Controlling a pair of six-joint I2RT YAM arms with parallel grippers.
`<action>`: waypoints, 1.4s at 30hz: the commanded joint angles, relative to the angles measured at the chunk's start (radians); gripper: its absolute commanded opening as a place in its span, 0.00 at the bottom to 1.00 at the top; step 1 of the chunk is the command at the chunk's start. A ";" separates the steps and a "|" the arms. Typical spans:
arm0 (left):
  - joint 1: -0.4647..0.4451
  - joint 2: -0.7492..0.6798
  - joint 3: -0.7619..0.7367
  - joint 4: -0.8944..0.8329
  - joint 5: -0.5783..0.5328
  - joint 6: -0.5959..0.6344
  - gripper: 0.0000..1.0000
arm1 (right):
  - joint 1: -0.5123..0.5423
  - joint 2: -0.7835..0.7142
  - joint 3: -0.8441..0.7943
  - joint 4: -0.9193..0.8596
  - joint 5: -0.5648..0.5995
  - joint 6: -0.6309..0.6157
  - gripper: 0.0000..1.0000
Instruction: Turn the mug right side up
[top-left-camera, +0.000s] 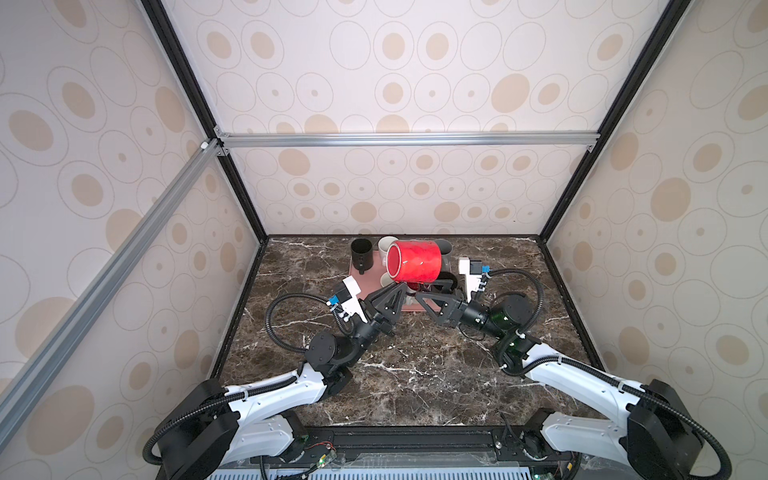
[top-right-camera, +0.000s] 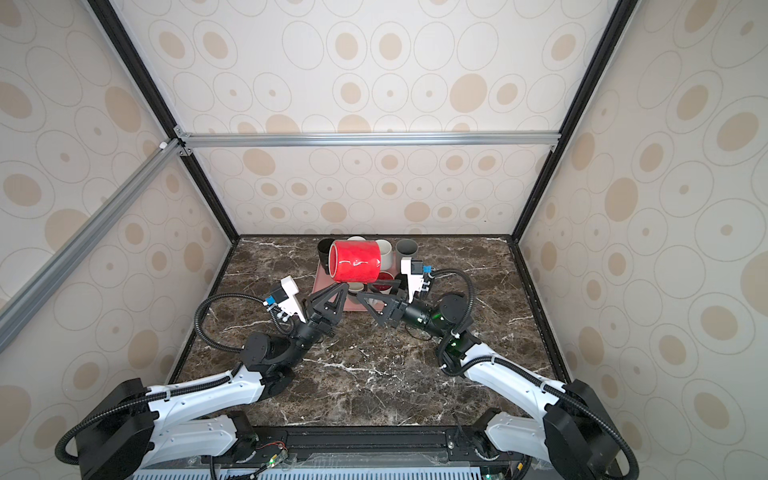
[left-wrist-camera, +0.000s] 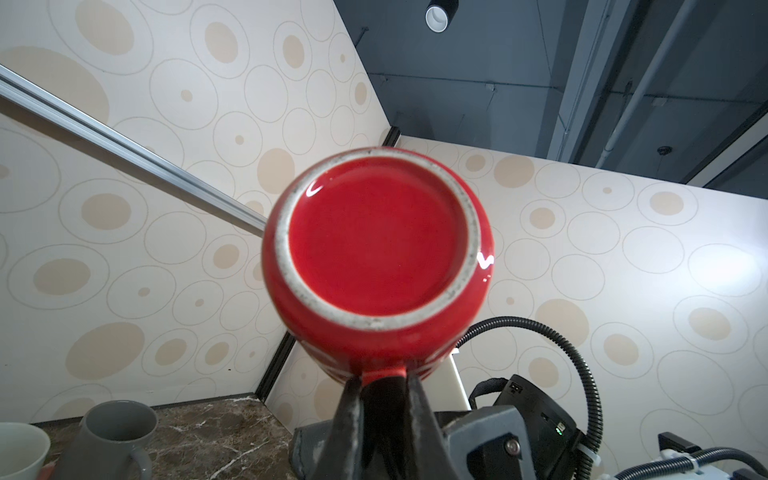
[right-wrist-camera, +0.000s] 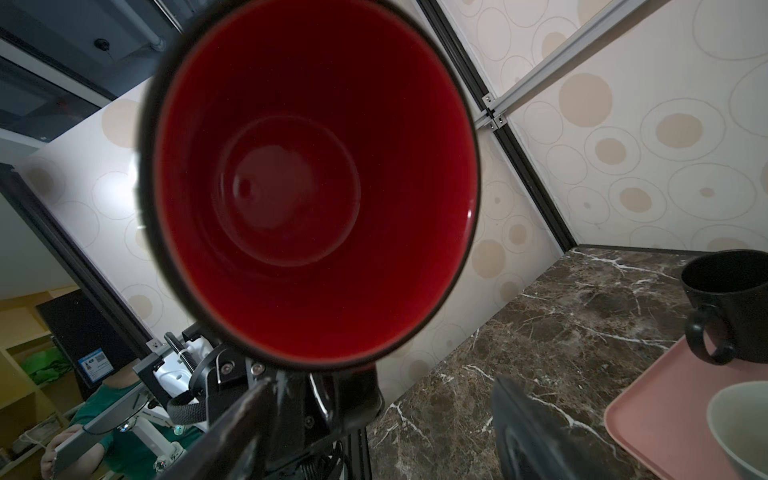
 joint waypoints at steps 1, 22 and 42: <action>0.008 -0.023 0.028 0.152 0.015 -0.032 0.00 | 0.014 0.022 0.045 0.102 -0.034 0.030 0.78; 0.047 -0.095 -0.036 0.055 -0.054 -0.091 0.03 | 0.059 0.055 0.093 0.083 -0.020 0.027 0.00; 0.047 -0.531 -0.134 -0.557 -0.446 0.061 0.99 | 0.162 0.124 0.448 -1.017 0.516 -0.367 0.00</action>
